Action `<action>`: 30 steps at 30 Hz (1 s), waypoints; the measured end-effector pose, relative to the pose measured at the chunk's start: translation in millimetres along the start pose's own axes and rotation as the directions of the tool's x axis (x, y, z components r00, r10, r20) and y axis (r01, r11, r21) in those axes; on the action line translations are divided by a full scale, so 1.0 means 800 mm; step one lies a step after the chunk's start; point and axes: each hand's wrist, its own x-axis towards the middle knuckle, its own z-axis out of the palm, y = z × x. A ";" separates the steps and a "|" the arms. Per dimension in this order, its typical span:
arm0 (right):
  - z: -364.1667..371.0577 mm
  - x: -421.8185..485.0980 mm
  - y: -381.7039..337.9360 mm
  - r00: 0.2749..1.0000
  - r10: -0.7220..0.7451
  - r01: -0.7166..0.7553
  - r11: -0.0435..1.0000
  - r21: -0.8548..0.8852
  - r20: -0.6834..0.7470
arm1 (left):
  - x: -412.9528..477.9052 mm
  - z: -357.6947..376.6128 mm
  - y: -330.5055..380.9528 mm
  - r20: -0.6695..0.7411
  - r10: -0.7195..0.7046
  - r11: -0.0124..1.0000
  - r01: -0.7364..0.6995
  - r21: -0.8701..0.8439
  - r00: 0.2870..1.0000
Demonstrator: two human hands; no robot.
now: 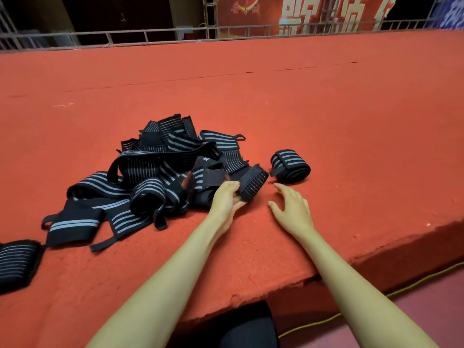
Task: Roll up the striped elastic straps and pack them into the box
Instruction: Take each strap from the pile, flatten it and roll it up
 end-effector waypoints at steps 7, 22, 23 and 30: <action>-0.004 -0.030 -0.055 0.946 -0.322 0.298 0.819 0.491 -0.037 | -0.070 -0.039 0.026 0.060 0.092 0.950 -0.105 0.296 0.994; -0.015 -0.055 -0.112 0.886 -0.437 0.375 0.872 0.313 0.154 | -0.156 -0.155 0.029 -0.203 0.113 0.977 -0.146 -0.155 0.973; -0.012 -0.058 -0.117 0.879 -0.453 0.393 0.867 0.307 0.153 | -0.160 -0.161 0.026 -0.223 0.105 0.975 -0.145 -0.169 0.969; 0.003 -0.076 -0.128 0.816 -0.552 0.571 0.816 -0.089 0.173 | -0.171 -0.186 0.014 -0.390 0.094 0.985 -0.142 -0.098 0.916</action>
